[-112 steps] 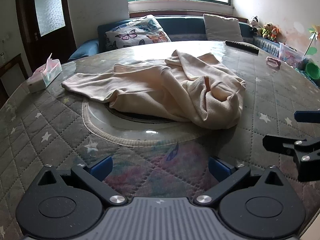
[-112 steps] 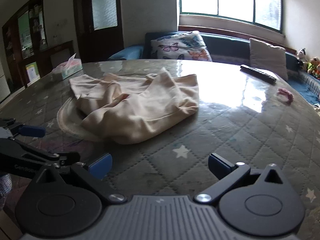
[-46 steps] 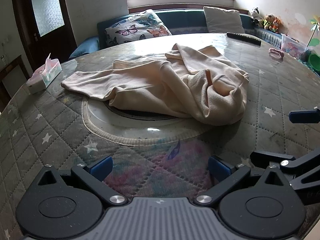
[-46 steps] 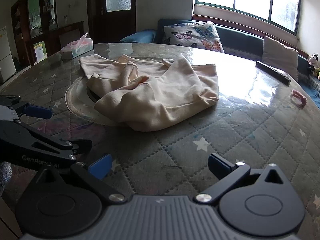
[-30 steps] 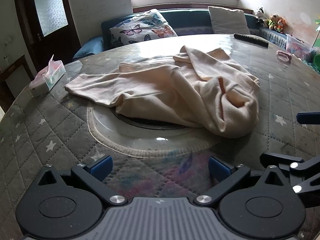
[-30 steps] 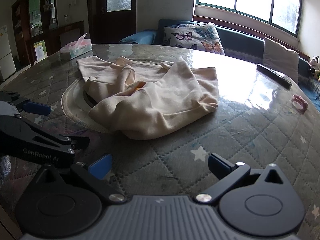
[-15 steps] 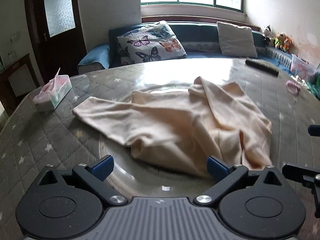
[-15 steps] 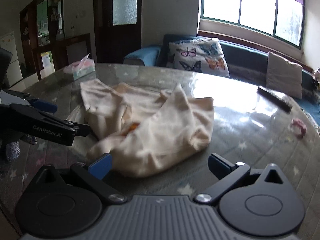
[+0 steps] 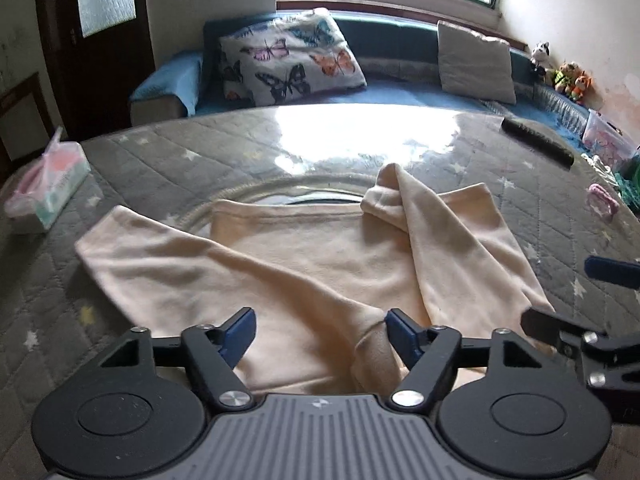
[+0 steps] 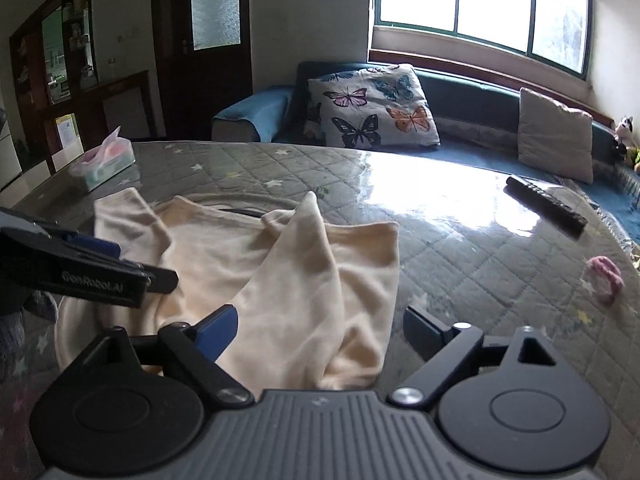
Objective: Fold clothes
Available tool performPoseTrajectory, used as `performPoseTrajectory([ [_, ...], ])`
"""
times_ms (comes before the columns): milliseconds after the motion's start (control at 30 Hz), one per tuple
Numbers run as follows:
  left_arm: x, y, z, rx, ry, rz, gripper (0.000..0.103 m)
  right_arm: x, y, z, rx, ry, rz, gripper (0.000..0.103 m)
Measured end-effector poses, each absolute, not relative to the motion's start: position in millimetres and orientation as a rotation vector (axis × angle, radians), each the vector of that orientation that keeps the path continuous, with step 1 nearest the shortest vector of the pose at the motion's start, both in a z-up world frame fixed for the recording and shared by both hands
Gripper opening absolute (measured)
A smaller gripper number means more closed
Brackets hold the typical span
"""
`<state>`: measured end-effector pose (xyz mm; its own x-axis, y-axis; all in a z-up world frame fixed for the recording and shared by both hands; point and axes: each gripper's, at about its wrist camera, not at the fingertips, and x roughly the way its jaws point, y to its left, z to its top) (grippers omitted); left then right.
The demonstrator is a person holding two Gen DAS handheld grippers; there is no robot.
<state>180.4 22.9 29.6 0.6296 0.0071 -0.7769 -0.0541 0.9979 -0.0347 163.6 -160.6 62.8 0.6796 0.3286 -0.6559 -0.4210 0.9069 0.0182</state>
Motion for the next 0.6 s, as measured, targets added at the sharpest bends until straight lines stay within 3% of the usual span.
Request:
performPoseTrajectory([
  [67,184.8,26.0,23.4,-0.078,0.913,0.019,0.05,178.5,-158.5,60.3,-0.124,0.72,0.429,0.087],
  [100,185.9,27.8,20.4,-0.089,0.924,0.008,0.038,185.8,-157.3,58.9,-0.113,0.725,0.438,0.086],
  [233,178.7,35.3,16.3,-0.124,0.919,-0.035,0.022,216.8,-149.3,52.5,-0.077,0.741,0.466,0.08],
  [467,156.3,43.5,22.8,-0.131,0.902,-0.067,0.013,266.4,-121.6,35.7,-0.071,0.776,0.503,0.068],
  [533,150.2,46.2,23.4,-0.134,0.903,-0.068,0.011,276.4,-113.5,28.9,-0.083,0.787,0.503,0.06],
  [600,143.9,48.7,24.3,-0.137,0.903,-0.067,0.01,284.6,-108.0,21.0,-0.094,0.808,0.503,0.043],
])
